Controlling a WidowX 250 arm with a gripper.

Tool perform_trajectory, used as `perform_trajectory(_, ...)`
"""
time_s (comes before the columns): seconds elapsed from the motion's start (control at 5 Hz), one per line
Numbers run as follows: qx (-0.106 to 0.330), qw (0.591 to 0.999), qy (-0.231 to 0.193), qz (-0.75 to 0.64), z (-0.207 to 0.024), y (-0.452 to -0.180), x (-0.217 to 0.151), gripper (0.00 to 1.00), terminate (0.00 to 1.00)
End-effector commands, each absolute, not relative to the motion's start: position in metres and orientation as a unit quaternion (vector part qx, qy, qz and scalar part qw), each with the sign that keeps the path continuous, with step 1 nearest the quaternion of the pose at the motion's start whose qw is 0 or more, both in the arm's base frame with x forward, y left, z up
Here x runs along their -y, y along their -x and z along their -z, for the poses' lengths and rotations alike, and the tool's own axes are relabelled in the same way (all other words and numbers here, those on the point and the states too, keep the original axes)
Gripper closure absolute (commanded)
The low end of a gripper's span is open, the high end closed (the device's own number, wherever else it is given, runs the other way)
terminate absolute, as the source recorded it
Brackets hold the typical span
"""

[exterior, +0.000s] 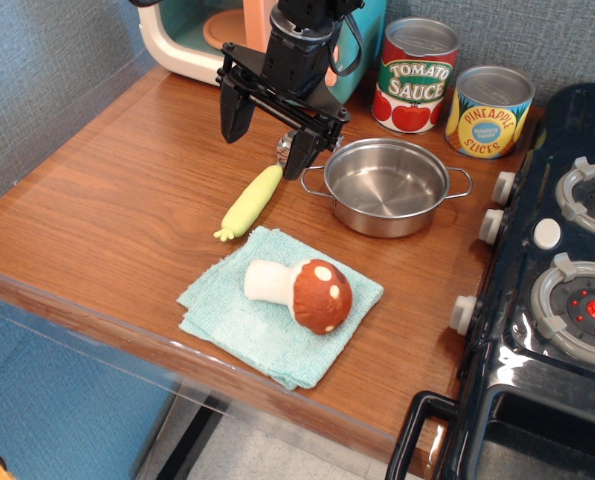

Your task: Put the mushroom in front of the microwave

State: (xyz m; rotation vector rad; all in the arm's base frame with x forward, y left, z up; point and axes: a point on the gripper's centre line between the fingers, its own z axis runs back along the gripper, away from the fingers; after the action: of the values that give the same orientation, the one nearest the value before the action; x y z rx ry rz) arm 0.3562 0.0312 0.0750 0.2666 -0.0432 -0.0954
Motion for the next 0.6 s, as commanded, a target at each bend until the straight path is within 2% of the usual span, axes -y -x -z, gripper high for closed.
perform_trajectory(0.0,0.022,0.99,-0.133,0.048,-0.075,-0.356,-0.031,0.0,0.0)
perform_trajectory(0.4,0.058,0.988,-0.114,0.084,-0.1,-0.337,0.004,0.0,0.0)
